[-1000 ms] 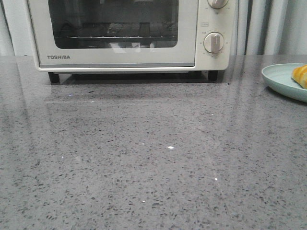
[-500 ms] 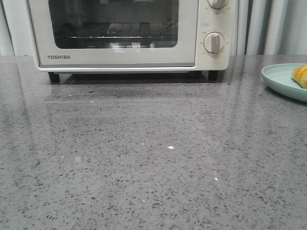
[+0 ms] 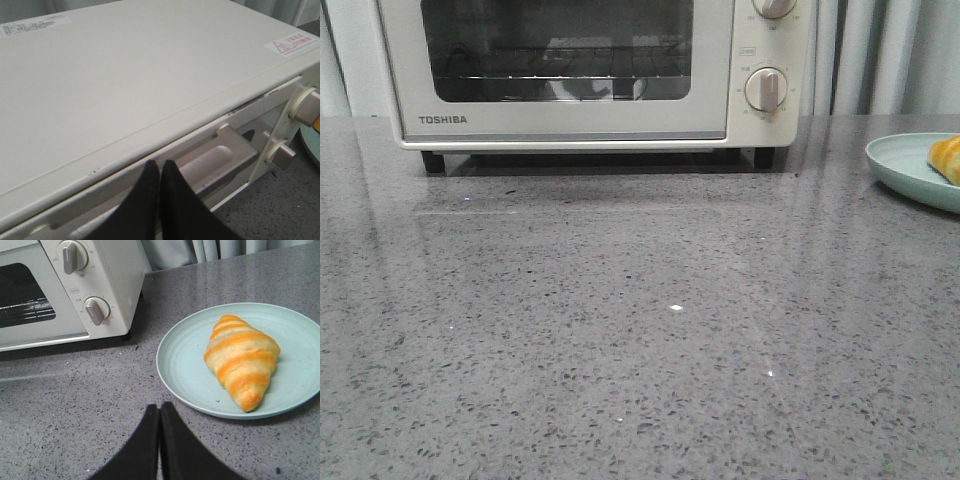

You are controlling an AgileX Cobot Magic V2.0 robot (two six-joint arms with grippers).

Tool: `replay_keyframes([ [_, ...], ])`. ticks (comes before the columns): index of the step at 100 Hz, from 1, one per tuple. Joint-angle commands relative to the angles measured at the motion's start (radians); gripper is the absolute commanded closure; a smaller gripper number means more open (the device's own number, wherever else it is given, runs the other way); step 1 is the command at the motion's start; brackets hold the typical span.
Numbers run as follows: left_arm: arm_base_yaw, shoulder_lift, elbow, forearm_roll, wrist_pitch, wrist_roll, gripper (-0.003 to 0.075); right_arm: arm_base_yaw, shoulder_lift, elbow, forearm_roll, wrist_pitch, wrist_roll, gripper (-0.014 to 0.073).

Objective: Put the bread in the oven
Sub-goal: 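Move the left gripper down onto the toaster oven door handle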

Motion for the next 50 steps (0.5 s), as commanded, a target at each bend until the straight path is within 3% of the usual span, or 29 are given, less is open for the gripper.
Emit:
replay_keyframes([
  [1,0.024,-0.023,-0.02,-0.007,0.057,-0.003,0.0741,0.001,0.012,-0.039,-0.014,-0.071,-0.004,0.0641],
  [50,0.08,-0.025,-0.011,-0.009,0.189,-0.003,0.0742,0.001,0.012,-0.039,-0.014,-0.09,-0.004,0.0641],
])
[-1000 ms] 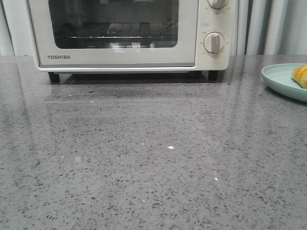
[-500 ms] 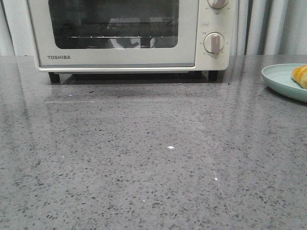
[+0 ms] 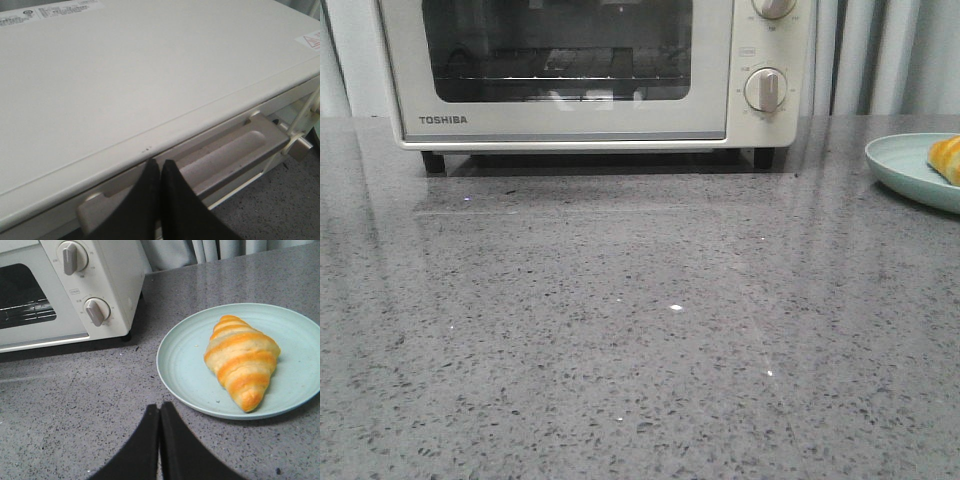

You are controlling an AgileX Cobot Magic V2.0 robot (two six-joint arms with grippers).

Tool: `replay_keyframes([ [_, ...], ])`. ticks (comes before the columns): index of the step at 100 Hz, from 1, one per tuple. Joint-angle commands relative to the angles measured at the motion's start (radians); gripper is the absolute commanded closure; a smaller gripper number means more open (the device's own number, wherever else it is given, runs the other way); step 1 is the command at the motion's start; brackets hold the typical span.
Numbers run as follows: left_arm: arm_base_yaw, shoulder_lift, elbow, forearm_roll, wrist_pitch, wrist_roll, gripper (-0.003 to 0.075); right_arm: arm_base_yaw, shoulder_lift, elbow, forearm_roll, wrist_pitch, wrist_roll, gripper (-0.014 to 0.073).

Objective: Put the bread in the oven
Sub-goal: 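Move the left gripper down onto the toaster oven door handle, then pull the oven door handle down and open with the left gripper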

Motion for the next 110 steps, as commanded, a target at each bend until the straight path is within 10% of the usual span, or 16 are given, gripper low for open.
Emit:
replay_keyframes([
  [1,0.006,-0.012,-0.005,0.01,0.1,-0.003,0.0742,0.001,0.012,-0.039,-0.014,-0.086,-0.004,0.0641],
  [110,0.006,-0.014,0.0,0.01,0.301,-0.005,0.0742,0.001,0.012,-0.154,-0.014,-0.089,-0.004,0.0641],
])
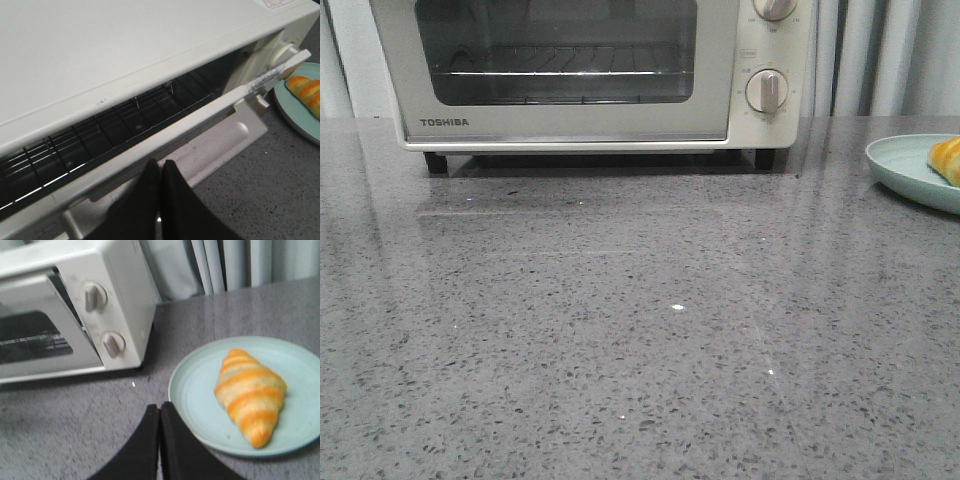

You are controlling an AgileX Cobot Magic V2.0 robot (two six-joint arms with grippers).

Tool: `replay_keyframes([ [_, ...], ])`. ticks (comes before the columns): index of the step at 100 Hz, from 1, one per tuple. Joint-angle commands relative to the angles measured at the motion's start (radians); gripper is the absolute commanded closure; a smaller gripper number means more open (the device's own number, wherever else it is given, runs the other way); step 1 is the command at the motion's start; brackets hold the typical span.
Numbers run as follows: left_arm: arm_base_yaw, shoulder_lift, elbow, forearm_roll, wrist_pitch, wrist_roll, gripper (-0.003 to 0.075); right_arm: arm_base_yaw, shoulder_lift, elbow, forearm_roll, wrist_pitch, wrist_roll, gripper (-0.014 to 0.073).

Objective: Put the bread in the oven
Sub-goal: 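Pull the oven door handle down and open with the left gripper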

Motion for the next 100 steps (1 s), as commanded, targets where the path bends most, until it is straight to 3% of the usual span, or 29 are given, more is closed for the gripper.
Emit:
replay_keyframes([
  [1,0.004,0.006,0.005,0.024,0.109,-0.006,0.0742,0.001,0.012,-0.089,-0.014,-0.057,-0.004,0.0641],
  [51,-0.065,-0.003,0.123,0.028,0.088,-0.01,0.0742,0.001,0.012,-0.39,-0.068,0.036,-0.009,0.0641],
  [100,-0.065,0.006,0.205,0.05,0.067,-0.011,0.0742,0.001,0.012,-0.413,-0.068,0.112,-0.009,0.0641],
])
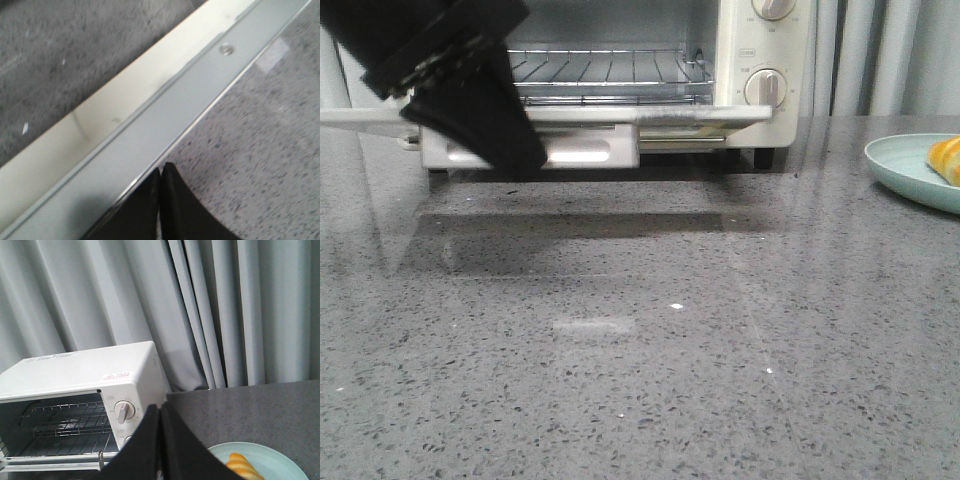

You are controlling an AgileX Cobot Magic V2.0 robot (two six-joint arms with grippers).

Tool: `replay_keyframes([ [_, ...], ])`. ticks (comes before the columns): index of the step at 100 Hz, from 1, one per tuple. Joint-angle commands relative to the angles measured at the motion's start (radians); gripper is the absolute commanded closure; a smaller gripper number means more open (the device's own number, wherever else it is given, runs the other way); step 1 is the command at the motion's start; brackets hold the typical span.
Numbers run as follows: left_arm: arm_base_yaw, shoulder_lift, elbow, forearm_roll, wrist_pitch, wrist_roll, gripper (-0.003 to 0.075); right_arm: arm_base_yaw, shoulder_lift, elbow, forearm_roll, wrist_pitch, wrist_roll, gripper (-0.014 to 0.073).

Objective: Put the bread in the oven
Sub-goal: 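Pull the oven door handle down and open with the left gripper, then lower the right gripper onto the croissant on the blue plate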

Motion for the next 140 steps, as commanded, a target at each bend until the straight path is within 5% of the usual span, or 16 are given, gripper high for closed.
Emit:
replay_keyframes([
  [1,0.017,-0.016,0.006,0.025,-0.189,-0.01,0.0742,0.001,0.012,-0.035,-0.016,-0.062,-0.008,0.0641],
  [42,0.017,-0.057,0.033,-0.002,-0.163,-0.01,0.0742,0.001,0.012,-0.036,-0.01,-0.05,-0.008,0.0641],
  [77,0.017,-0.454,0.038,0.001,-0.185,-0.01,0.0742,0.001,0.307,-0.233,-0.062,0.409,-0.014,0.0634],
  [84,0.017,-0.537,0.05,0.001,-0.17,-0.013,0.0742,0.001,0.386,-0.257,-0.084,0.457,-0.018,0.0578],
  [99,0.017,-0.718,0.095,-0.001,-0.17,-0.04,0.0742,-0.016,0.539,-0.276,-0.108,0.47,-0.032,0.0277],
  [106,0.017,-0.791,0.121,-0.001,-0.168,-0.04,0.0742,-0.041,0.606,-0.276,-0.111,0.448,-0.033,0.0204],
  [140,0.017,-0.938,0.226,0.001,-0.161,-0.07,0.0742,-0.144,0.862,-0.276,-0.111,0.349,-0.054,0.0306],
])
